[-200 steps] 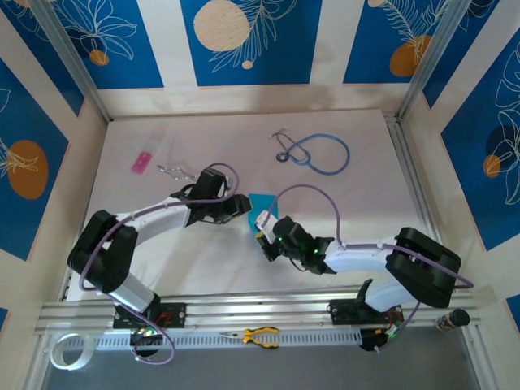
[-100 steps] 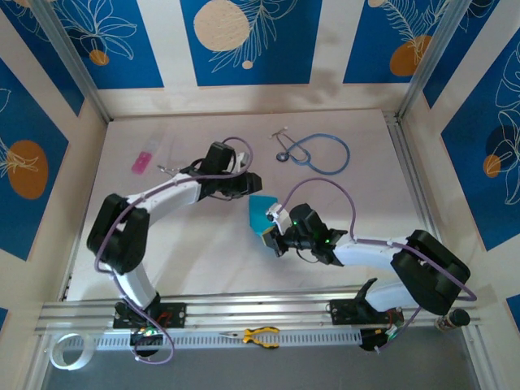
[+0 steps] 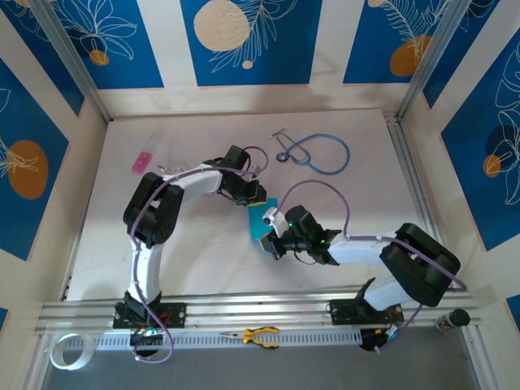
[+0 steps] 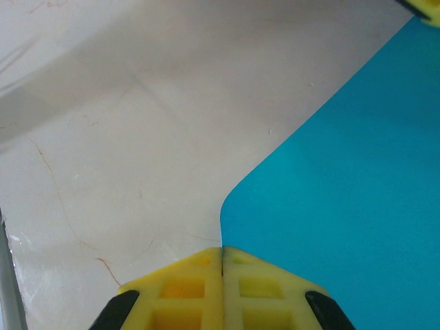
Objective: Fold a paper plane with a square sheet of paper (pick it up from the middle)
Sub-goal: Third fold the triangle at the center of the table.
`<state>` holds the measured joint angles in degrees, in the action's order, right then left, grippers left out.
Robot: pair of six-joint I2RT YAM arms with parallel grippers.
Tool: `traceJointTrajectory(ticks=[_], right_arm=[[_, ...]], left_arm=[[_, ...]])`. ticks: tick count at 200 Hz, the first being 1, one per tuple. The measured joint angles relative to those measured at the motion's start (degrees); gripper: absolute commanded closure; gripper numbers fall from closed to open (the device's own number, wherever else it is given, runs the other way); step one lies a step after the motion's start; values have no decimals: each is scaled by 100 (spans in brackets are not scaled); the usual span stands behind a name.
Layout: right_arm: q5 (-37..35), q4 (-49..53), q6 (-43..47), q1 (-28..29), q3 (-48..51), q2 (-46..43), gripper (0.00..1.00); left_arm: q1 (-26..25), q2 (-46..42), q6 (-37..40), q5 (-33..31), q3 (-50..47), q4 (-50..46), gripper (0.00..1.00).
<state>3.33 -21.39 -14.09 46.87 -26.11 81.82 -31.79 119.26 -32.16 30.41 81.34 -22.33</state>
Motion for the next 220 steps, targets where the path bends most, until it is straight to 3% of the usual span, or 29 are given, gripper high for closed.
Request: traceJointTrajectory(ticks=[98,220], right_arm=[[-273,129,-105,72,-385,350,95],[-155,7,-190,-481,-389,651,95]], left_arm=[[-98,382,577,-92,391,-544,80],[-103,382,575,-111,391,-542,80]])
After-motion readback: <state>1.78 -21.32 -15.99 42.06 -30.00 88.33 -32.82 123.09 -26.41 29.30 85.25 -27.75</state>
